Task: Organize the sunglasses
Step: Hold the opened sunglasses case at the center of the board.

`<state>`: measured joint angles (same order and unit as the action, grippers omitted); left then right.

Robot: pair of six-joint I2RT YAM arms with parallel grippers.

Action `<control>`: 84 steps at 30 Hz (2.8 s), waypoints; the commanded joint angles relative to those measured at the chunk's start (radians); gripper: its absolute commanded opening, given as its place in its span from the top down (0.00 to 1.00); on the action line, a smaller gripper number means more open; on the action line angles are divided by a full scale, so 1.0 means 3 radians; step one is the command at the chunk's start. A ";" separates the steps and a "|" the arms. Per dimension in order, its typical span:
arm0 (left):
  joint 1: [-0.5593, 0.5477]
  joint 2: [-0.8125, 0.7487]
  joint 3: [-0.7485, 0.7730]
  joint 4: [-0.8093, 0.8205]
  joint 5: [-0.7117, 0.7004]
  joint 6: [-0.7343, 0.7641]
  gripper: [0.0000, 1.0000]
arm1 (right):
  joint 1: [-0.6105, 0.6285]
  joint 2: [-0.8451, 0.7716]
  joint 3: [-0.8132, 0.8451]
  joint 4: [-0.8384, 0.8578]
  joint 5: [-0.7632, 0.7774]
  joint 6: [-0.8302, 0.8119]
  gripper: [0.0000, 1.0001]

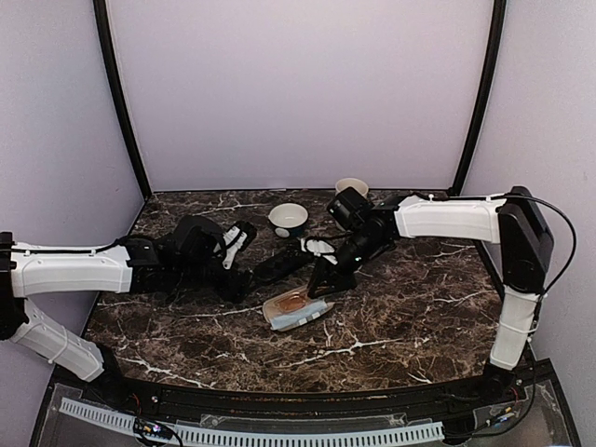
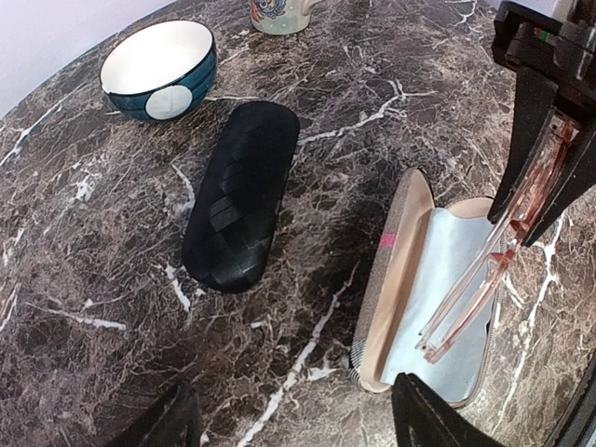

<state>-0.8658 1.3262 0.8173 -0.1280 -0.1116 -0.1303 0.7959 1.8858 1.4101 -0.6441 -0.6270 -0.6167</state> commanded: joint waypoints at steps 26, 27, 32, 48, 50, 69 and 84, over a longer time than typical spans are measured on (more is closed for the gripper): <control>0.0022 0.0072 0.0042 0.0067 0.0118 -0.0046 0.28 | -0.0111 0.0470 -0.0063 0.0228 -0.0972 -0.0170 0.83; 0.0022 0.0078 0.0046 0.0067 0.0128 -0.0051 0.28 | -0.0114 0.0487 -0.0059 0.0214 -0.0983 -0.0186 0.83; 0.0022 0.0076 0.0062 0.0050 0.0148 -0.0051 0.28 | -0.0132 0.0573 -0.0033 0.0137 -0.1060 -0.0255 0.83; 0.0022 0.0246 0.0083 0.0181 0.0542 -0.0062 0.29 | -0.0143 0.0646 -0.0041 -0.0011 -0.1126 -0.0302 0.83; 0.0019 0.0298 0.0079 0.0239 0.0706 -0.0081 0.29 | -0.0143 0.0616 -0.0097 0.0046 -0.1131 -0.0264 0.83; -0.0003 0.0743 0.0088 0.0638 0.1440 -0.0448 0.35 | -0.0143 0.0448 -0.0459 0.0460 -0.1107 0.0018 0.83; -0.0008 0.0860 0.0112 0.0687 0.1516 -0.0412 0.57 | -0.0143 0.0349 -0.0586 0.0640 -0.1098 0.0170 0.83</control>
<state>-0.8669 1.5730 0.8299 0.0608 0.3222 -0.2661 0.7544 2.0258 1.2533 -0.4801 -0.9668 -0.5880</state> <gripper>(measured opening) 0.462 0.173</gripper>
